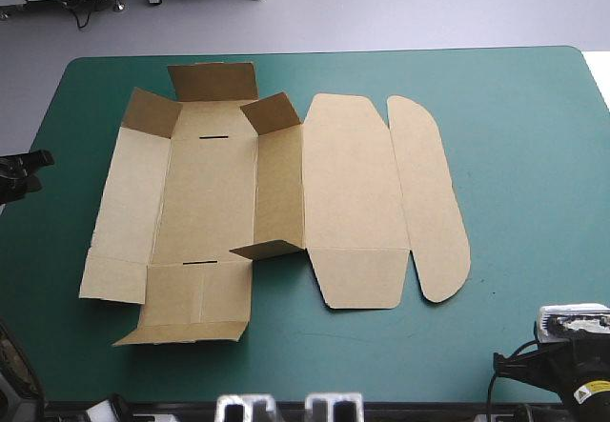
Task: Fold the box
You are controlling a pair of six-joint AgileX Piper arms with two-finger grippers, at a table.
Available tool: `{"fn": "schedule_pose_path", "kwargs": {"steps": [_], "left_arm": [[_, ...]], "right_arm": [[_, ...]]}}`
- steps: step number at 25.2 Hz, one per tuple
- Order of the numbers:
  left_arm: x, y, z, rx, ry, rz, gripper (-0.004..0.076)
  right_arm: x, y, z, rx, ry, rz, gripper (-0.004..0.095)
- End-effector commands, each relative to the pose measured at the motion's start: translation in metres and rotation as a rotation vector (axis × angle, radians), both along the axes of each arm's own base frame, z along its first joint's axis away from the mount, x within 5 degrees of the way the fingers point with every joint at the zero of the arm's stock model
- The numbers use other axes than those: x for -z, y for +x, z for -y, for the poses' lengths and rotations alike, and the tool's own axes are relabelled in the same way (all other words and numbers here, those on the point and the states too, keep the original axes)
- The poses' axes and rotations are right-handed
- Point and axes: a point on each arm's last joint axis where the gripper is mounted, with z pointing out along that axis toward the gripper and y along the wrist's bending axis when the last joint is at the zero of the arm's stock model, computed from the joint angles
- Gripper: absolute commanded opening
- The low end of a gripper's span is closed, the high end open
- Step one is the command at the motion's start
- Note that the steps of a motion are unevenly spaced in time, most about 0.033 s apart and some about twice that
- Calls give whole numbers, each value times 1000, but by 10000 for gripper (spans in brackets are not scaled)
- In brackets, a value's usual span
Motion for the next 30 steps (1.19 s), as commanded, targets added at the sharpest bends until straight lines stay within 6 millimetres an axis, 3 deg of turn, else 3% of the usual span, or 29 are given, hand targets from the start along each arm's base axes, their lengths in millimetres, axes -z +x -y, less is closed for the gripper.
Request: {"fn": "schedule_pose_path", "kwargs": {"steps": [1,2,4,7,10,17,30], "left_arm": [[-18,-2,3,-7,9,76,384],[-16,-2,3,-11,-7,65,443],[-7,1,6,-8,-77,43,443],[32,7,13,55,-183,-4,443],[56,12,14,133,-216,-28,443],[75,25,16,206,-263,-79,443],[118,60,59,385,-320,-219,443]], "right_arm": [[-10,3,0,-3,-3,68,-20],[-10,3,0,-3,-3,68,-20],[-10,3,0,-3,-3,68,-20],[-10,3,0,-3,-3,68,-20],[-10,3,0,-3,-3,68,-20],[-10,3,0,-3,-3,68,-20],[-10,3,0,-3,-3,68,-20]]}}
